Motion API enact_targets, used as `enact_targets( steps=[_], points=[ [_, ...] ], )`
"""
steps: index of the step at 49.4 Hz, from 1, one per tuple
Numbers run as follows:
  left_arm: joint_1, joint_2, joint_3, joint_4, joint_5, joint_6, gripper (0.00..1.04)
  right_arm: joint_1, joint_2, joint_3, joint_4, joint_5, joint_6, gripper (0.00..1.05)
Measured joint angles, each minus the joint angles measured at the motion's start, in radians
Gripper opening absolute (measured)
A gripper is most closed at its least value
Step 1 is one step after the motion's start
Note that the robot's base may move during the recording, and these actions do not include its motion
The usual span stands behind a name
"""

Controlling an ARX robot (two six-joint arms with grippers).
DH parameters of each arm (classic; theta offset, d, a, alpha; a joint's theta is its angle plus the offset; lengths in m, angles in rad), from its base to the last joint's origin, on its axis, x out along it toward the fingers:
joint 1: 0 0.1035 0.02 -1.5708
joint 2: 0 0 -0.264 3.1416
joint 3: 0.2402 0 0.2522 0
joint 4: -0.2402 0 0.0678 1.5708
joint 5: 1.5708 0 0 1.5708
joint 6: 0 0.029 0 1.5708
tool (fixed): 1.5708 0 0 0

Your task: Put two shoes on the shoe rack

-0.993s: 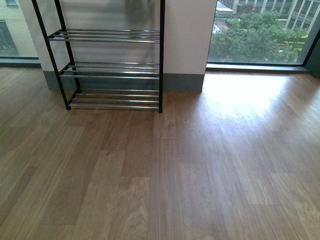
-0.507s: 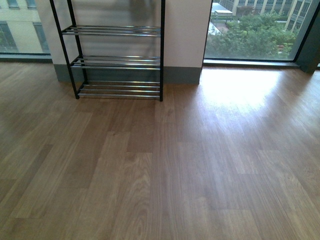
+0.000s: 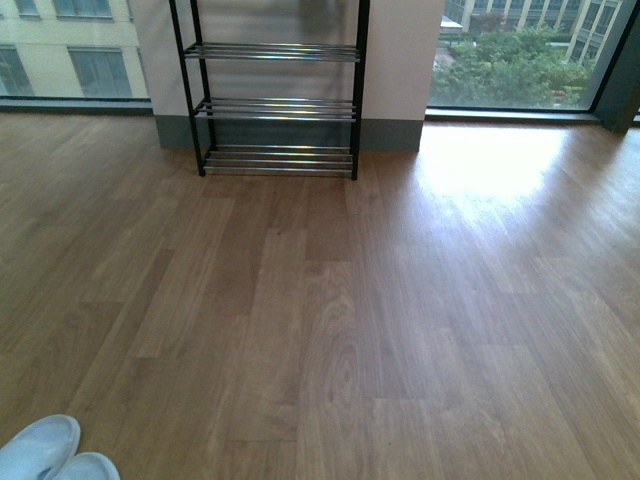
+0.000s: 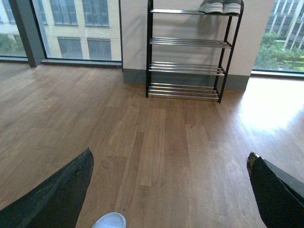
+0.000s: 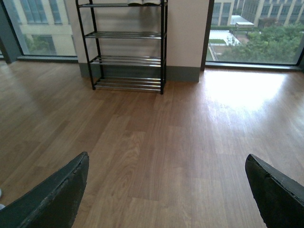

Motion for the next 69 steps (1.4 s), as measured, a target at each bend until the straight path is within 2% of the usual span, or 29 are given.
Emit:
enact_targets(
  steps=[69],
  points=[
    [0.0, 0.0, 0.0, 0.0, 0.0, 0.002, 0.95, 0.0, -0.001, 0.0, 0.0, 0.0, 0.0, 0.95]
  ],
)
